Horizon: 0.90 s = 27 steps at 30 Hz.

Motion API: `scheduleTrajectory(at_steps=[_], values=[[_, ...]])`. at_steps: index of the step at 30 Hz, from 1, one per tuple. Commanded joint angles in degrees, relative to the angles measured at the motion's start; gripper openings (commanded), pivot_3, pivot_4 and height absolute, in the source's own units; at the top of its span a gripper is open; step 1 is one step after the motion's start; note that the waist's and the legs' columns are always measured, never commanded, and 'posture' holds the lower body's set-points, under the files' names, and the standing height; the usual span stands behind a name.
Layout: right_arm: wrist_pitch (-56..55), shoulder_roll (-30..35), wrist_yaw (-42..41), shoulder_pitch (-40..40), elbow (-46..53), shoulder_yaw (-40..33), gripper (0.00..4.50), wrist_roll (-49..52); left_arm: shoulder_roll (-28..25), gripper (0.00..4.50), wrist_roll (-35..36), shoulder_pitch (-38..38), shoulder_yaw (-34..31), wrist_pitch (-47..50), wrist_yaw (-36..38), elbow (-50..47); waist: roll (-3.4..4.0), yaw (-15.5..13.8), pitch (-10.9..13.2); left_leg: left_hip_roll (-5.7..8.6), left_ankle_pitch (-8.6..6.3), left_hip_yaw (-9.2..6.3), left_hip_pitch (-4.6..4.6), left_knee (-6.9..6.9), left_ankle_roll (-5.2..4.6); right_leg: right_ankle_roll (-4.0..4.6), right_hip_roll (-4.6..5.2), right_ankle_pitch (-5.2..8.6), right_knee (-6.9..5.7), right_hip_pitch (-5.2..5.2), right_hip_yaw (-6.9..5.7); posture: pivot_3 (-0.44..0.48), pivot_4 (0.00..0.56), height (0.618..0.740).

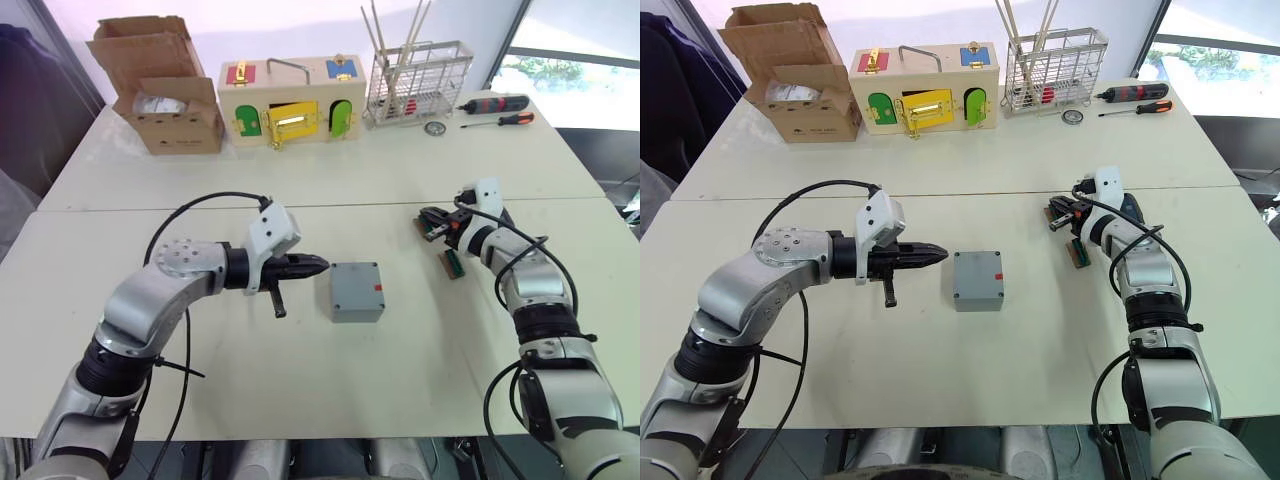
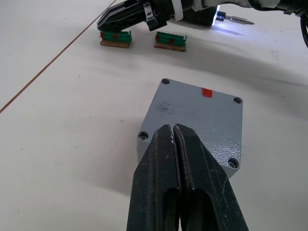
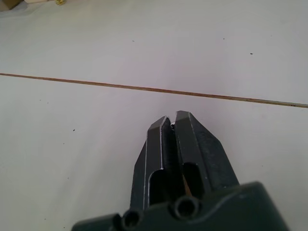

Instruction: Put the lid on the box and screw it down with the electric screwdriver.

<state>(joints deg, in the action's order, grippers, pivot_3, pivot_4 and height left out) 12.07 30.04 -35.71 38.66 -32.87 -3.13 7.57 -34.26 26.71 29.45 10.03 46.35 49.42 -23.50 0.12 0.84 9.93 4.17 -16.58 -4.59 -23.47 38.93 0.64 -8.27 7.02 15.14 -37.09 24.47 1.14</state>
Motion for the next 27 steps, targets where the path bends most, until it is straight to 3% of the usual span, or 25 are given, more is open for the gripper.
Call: scheduleTrajectory(at_steps=[1,18,23,27], values=[[-0.69,-0.29,0.15,1.50,0.73,-1.08,0.04,0.49,-0.27,0.00,0.00,0.18,-0.65,-1.06,-0.42,-1.06,0.00,0.00,0.00,0.00,0.00,0.00,0.00,0.00,0.00,0.00,0.00,0.00,0.00,0.00,0.00,0.000,0.150,0.730],[3.85,1.80,-0.89,1.38,12.03,-3.41,0.04,3.47,0.06,0.00,0.20,1.12,-0.35,-1.87,-0.13,0.19,0.01,-0.02,0.00,0.00,0.00,0.00,0.00,0.00,0.00,0.00,0.00,0.00,0.00,0.00,0.00,0.000,0.150,0.730],[9.88,3.63,-4.55,-1.80,25.13,-3.75,0.04,7.49,0.01,0.00,1.10,1.36,-1.25,-1.35,0.08,-0.32,0.00,-0.12,0.00,0.00,0.00,-0.02,0.00,-0.01,-0.01,0.00,0.00,0.00,0.00,0.00,0.00,0.000,0.150,0.730],[22.01,6.81,-9.74,-11.05,47.56,-3.47,0.04,17.91,-3.30,0.00,3.51,-0.89,-2.12,1.04,2.11,-4.87,0.00,-0.22,0.00,0.00,-0.01,-0.11,-0.02,-0.04,-0.01,0.00,0.00,0.00,0.00,-0.01,-0.03,0.000,0.150,0.730]])
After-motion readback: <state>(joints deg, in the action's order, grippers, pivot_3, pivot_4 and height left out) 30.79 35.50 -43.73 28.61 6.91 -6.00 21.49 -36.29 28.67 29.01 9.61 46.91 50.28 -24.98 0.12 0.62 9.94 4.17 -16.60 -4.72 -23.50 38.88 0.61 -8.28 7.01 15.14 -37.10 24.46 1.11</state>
